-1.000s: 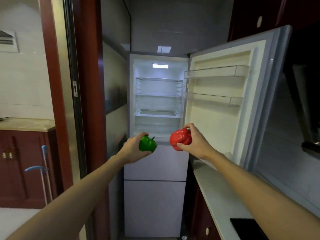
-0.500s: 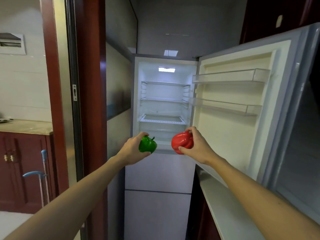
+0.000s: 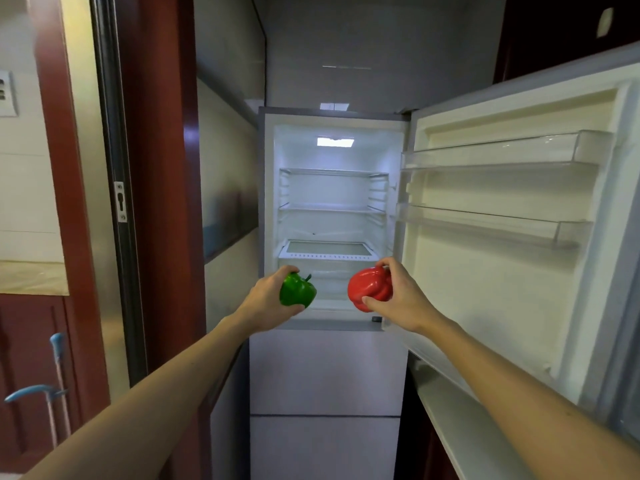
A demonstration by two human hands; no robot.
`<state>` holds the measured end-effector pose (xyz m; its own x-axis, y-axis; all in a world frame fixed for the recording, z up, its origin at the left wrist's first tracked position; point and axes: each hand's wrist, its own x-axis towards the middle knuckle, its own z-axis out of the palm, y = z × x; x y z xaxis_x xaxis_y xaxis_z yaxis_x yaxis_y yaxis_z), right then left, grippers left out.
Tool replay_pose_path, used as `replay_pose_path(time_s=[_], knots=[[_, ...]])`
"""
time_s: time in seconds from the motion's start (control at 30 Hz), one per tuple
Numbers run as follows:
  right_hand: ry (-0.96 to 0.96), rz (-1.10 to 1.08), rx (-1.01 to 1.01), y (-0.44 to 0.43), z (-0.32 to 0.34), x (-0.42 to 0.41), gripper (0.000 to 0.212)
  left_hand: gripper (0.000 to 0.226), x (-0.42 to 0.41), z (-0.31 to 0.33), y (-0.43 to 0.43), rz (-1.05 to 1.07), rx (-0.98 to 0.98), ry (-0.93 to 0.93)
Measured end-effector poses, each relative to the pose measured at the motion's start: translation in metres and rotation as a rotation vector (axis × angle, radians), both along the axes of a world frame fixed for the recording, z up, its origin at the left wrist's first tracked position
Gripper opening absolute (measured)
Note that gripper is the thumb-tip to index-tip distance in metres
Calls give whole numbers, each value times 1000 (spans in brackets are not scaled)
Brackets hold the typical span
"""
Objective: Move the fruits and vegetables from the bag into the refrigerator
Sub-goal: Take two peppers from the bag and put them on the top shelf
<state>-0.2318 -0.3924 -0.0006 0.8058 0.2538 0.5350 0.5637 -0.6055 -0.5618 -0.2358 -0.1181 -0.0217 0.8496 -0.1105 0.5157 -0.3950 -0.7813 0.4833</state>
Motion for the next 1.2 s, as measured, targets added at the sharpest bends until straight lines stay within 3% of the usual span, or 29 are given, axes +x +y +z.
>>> replay_pose_path(time_s=[0.5,1.2], knots=[[-41,-19,27,19,16,88,68,70,84,13,17,-13,11,-22],[-111,76,66,6,54,275,69,73,241,48,-16,21,-88,-224]])
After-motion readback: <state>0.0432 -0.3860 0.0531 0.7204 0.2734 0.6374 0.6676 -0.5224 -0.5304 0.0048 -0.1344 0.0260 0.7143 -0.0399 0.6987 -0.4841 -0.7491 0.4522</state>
